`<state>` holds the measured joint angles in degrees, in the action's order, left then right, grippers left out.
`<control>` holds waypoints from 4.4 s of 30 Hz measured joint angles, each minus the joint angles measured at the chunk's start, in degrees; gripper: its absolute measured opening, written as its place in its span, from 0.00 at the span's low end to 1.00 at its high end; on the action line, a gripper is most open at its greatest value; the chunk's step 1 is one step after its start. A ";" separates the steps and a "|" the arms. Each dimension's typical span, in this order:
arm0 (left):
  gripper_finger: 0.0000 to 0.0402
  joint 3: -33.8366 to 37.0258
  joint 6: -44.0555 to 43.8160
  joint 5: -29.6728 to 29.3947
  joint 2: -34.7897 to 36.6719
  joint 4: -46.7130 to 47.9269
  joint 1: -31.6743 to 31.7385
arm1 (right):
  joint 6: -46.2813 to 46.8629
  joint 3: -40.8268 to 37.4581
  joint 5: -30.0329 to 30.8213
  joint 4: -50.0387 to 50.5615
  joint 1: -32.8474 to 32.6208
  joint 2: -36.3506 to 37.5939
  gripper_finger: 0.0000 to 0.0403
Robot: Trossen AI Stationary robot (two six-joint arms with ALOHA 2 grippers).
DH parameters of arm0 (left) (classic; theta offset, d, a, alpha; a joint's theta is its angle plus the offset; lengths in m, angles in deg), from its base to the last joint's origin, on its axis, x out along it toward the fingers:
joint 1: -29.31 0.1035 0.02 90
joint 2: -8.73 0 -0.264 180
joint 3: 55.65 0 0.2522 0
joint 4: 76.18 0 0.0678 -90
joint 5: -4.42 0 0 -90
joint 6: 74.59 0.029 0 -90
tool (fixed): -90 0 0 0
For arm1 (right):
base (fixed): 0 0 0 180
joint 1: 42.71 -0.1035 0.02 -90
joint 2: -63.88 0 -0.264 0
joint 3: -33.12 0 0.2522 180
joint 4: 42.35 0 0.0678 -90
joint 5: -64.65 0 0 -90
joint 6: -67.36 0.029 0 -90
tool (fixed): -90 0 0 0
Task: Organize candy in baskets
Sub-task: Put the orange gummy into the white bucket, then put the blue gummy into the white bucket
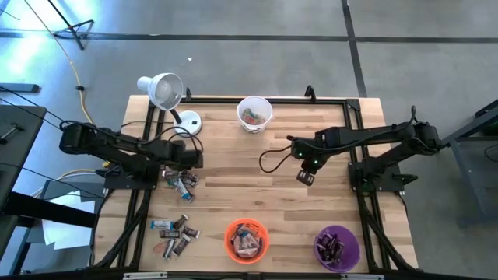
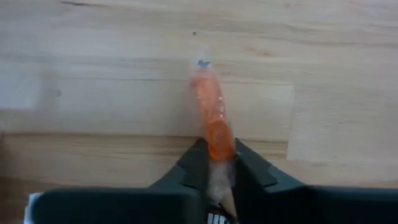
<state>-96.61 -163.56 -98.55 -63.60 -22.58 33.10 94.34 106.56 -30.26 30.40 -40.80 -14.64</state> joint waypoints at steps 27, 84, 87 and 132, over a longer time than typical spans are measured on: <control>0.00 -30.85 36.28 -13.64 -0.05 -10.02 3.48 | 7.26 0.00 0.37 -0.16 0.00 0.00 0.00; 0.21 -53.65 68.01 28.33 -26.58 -12.13 24.46 | 2.47 0.00 0.92 2.50 4.11 0.00 0.00; 0.21 -53.65 66.55 27.77 -24.45 -9.02 20.92 | -0.35 0.00 0.93 5.95 4.11 0.00 0.00; 0.21 -22.95 -14.55 3.30 8.97 42.62 -32.14 | -1.19 0.00 3.17 6.37 4.48 0.00 0.00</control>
<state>-119.56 -178.12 -95.25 -54.63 20.04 0.96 93.15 106.56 -27.09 36.77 -36.32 -14.64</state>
